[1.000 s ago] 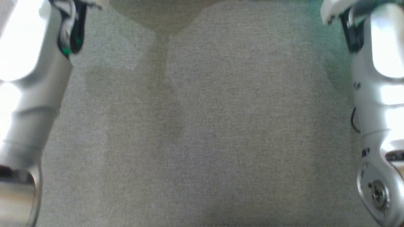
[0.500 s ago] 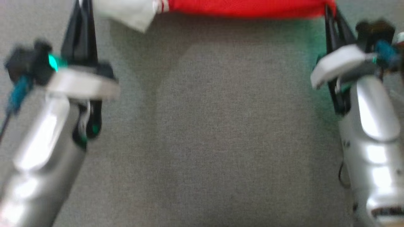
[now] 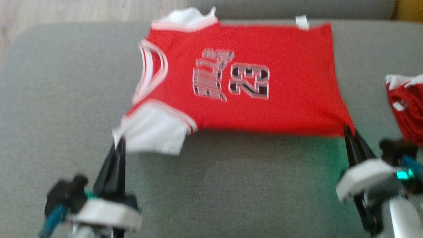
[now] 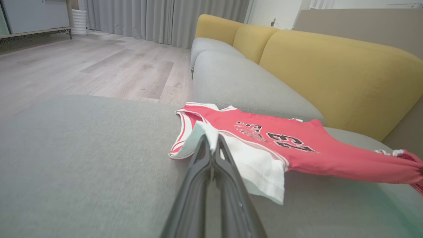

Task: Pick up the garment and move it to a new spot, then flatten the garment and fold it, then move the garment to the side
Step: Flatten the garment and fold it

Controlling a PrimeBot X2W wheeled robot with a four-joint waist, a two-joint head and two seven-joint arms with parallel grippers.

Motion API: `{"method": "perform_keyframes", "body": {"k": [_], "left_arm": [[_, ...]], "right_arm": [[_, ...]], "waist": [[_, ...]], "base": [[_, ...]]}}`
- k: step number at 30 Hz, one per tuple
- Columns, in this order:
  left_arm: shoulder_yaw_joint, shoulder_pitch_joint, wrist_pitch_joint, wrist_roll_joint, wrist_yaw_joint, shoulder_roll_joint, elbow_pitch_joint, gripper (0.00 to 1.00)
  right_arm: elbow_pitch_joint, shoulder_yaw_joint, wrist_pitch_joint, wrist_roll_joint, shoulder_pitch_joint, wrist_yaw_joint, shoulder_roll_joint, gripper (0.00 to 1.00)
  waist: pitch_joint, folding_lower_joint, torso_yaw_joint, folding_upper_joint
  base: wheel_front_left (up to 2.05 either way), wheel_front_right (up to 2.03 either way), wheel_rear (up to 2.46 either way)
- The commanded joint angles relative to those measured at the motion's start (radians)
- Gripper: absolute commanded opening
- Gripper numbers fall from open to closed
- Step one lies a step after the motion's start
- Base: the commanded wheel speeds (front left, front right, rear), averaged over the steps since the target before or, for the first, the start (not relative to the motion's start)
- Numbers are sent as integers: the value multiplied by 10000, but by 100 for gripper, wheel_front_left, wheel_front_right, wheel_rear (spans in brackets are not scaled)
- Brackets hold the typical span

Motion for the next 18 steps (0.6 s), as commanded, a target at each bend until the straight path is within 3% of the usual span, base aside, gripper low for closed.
{"method": "perform_keyframes", "body": {"k": [1,11,18], "left_arm": [[357,79,38,40,230,466,-584,0],[107,2467,600,-166,1261,1234,-2497,0],[-199,2557,853,-382,1084,1095,-2323,0]], "right_arm": [[-783,111,206,114,263,-7,-27,0],[-3188,-142,1807,246,3268,-7,-26,0],[-3207,119,2423,368,3751,-7,-26,0]], "waist": [[-576,5,142,-1],[-1245,5,246,-1],[-1318,5,201,-1]], "base": [[0,0,0],[0,0,0],[0,0,0]]}}
